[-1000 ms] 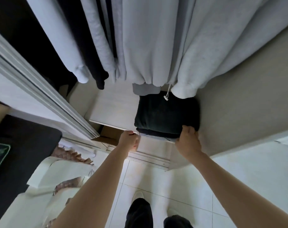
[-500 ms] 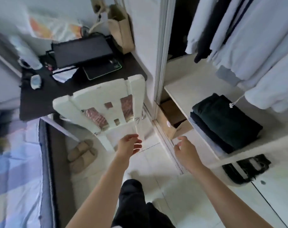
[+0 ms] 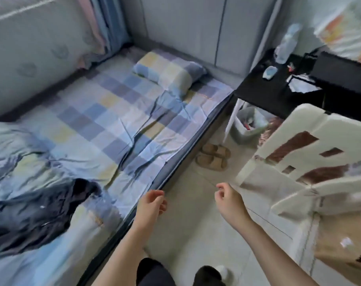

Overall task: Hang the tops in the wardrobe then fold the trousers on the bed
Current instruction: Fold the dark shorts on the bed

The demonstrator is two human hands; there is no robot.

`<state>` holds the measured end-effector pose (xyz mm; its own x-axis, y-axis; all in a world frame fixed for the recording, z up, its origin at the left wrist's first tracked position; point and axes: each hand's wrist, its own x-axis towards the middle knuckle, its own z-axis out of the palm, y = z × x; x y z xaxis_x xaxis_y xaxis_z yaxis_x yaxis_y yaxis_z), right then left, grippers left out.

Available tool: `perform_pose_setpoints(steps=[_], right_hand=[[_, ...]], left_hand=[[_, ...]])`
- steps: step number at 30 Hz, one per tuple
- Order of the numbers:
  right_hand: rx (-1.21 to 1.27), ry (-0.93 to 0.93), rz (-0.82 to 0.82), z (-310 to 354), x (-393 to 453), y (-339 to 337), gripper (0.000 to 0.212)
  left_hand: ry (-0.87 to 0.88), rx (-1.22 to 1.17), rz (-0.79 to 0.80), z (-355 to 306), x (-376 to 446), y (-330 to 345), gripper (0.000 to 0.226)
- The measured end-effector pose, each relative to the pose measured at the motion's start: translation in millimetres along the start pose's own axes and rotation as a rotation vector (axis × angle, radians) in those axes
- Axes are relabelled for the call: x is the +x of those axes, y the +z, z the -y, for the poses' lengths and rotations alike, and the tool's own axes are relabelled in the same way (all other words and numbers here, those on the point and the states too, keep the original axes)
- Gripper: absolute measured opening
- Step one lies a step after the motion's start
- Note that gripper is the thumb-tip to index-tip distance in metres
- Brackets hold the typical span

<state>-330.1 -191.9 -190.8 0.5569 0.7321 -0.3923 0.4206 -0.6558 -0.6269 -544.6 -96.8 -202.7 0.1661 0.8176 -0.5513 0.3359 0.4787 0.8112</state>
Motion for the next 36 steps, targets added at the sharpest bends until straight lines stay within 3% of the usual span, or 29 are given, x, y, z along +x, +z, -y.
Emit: perform_pose_setpoints(steps=[3, 10, 16, 24, 29, 36], right_hand=[[-0.074, -0.117, 0.117, 69, 6, 77, 0.026], [-0.21, -0.248, 0.417, 186, -4, 240, 0.023], [-0.336, -0.297, 0.615, 261, 11, 350, 0.025], [-0.355, -0.258, 0.73, 317, 93, 482, 0.026], [-0.21, 0.004, 0.829, 315, 156, 574, 0.012], [-0.118, 0.23, 0.854, 304, 226, 682, 0.022]], left_hand=[[-0.071, -0.085, -0.168, 38, 0, -102, 0.018], [-0.318, -0.136, -0.384, 131, 5, -287, 0.017], [-0.448, -0.05, -0.479, 187, 35, -391, 0.017], [-0.485, 0.182, -0.347, 225, 136, -444, 0.021], [-0.536, 0.417, -0.286, 263, 215, -442, 0.039], [-0.625, 0.573, -0.381, 327, 299, -437, 0.047]])
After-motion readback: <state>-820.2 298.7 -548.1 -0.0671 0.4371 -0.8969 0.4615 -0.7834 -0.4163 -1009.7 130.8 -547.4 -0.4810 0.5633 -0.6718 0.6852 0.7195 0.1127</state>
